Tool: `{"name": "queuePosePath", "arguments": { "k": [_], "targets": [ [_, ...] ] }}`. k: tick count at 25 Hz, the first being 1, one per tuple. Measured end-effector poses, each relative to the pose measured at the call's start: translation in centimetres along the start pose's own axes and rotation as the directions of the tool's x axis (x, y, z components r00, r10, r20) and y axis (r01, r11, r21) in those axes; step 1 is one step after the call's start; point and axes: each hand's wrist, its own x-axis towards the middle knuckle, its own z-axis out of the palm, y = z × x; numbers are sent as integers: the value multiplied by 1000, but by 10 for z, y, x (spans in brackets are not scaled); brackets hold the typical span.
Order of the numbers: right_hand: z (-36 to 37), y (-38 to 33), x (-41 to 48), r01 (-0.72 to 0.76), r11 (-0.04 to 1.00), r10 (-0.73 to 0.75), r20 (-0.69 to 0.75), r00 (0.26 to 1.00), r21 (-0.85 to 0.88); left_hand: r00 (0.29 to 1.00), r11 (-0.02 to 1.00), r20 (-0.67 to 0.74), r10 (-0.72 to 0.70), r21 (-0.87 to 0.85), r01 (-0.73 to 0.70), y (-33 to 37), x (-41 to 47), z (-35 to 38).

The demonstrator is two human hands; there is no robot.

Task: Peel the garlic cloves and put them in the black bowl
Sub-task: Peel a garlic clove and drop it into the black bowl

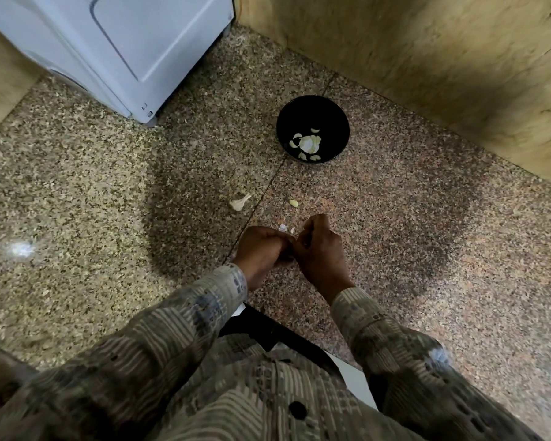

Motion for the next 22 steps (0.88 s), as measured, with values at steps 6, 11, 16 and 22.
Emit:
{"name": "queuePosePath", "arguments": {
  "k": [6,11,16,22],
  "targets": [
    [-6,-2,4,71,996,-75,82,994,58,993,992,100,-69,-98,79,-1,3,-5],
    [-4,-2,3,-24,973,8,67,998,232,986,995,148,-73,-54,81,0,9,-13],
    [1,-1,10,-58,991,62,-24,998,122,992,1000,129,-7,19,4,1,11,-13],
    [-2,-2,13,-35,995,36,-10,999,95,992,992,125,-22,-122,38,5,12,-10]
  ]
}}
